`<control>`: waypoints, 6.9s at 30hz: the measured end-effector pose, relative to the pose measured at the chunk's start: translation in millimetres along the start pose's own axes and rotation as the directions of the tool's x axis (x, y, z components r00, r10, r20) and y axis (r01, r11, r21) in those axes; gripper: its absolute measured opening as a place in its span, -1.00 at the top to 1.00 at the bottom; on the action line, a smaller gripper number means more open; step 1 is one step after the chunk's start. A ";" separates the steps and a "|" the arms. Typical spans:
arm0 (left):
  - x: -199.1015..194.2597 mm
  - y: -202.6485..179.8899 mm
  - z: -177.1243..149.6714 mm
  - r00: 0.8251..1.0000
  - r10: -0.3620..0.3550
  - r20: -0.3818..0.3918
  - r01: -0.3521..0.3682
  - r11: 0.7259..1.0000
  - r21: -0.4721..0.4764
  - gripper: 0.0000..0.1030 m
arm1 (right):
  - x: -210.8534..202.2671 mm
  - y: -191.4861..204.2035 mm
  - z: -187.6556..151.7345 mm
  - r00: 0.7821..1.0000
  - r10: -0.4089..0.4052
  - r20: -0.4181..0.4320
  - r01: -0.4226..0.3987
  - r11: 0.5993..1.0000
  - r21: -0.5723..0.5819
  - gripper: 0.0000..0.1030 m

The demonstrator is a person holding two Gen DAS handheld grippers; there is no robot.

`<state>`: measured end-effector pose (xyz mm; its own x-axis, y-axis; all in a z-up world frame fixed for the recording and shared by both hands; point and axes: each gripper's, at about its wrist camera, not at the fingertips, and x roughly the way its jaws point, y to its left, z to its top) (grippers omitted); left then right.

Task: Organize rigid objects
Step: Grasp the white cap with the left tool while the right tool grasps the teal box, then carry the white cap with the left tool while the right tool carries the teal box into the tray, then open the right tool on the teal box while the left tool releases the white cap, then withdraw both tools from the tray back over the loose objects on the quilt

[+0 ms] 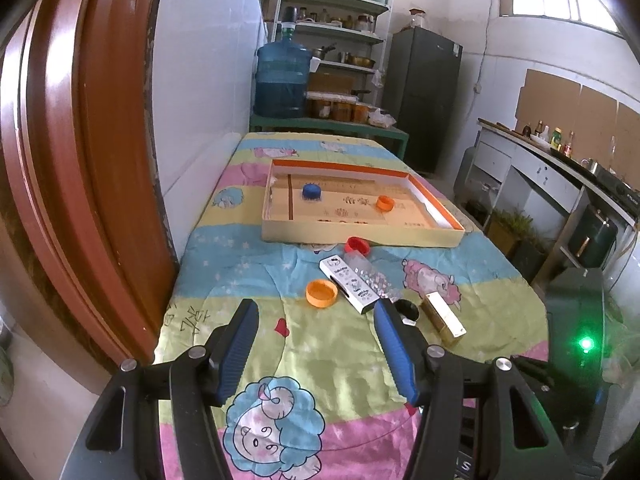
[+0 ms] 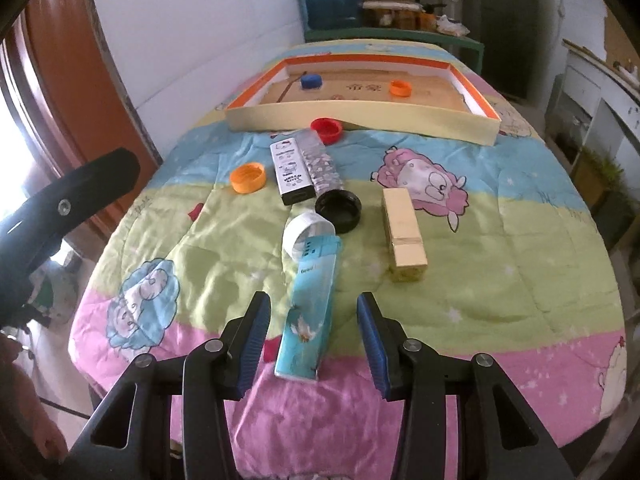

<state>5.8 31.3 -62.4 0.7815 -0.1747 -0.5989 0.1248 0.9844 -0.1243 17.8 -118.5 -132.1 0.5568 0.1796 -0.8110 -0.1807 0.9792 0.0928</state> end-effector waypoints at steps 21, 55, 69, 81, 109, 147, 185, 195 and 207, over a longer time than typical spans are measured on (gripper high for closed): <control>22.6 -30.2 -9.7 0.993 -0.103 -0.064 0.110 0.987 0.115 -0.17 | -36.0 -19.2 -15.6 0.997 0.010 0.076 -0.008 1.000 -0.018 0.56; 81.4 -57.8 -17.7 0.981 -0.082 -0.178 0.119 0.972 0.203 0.43 | -37.5 -71.5 -13.6 0.995 0.011 0.098 -0.022 0.994 0.109 0.55; 51.9 -49.2 21.8 0.992 -0.080 -0.102 0.095 0.984 0.151 0.43 | -44.8 -61.8 21.0 0.989 0.034 0.144 -0.040 0.998 0.041 0.55; 59.2 -40.1 60.7 0.996 -0.068 -0.062 0.074 0.992 0.099 0.43 | -47.1 -64.9 71.0 0.978 0.034 0.206 -0.034 0.999 -0.004 0.55; 147.1 -14.9 128.4 0.994 -0.023 -0.108 0.026 0.999 0.022 0.43 | 19.1 -89.9 169.4 0.983 0.065 0.171 -0.064 0.998 -0.013 0.55; 247.2 14.7 122.8 0.966 0.046 -0.256 -0.048 0.999 -0.001 0.43 | 129.8 -83.5 205.3 0.992 0.127 0.002 -0.127 0.991 -0.049 0.55; 231.4 8.5 127.4 0.975 0.060 -0.216 -0.052 0.998 0.040 0.04 | 114.2 -85.7 199.9 0.995 0.091 0.036 -0.089 0.995 -0.046 0.32; 202.5 4.7 132.1 0.983 0.060 -0.175 -0.052 0.998 0.046 0.04 | 88.5 -86.3 192.3 0.995 0.075 0.063 -0.073 0.997 -0.036 0.32; 161.4 -1.2 131.3 0.990 0.060 -0.130 -0.054 0.997 0.048 0.04 | 50.5 -80.4 177.0 0.993 0.061 0.098 -0.058 0.998 -0.031 0.32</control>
<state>212.1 4.9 -55.0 0.7016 -0.1166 -0.7029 0.1112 0.9924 -0.0535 203.9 -171.3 -78.2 0.6216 0.2470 -0.7434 -0.2377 0.9637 0.1215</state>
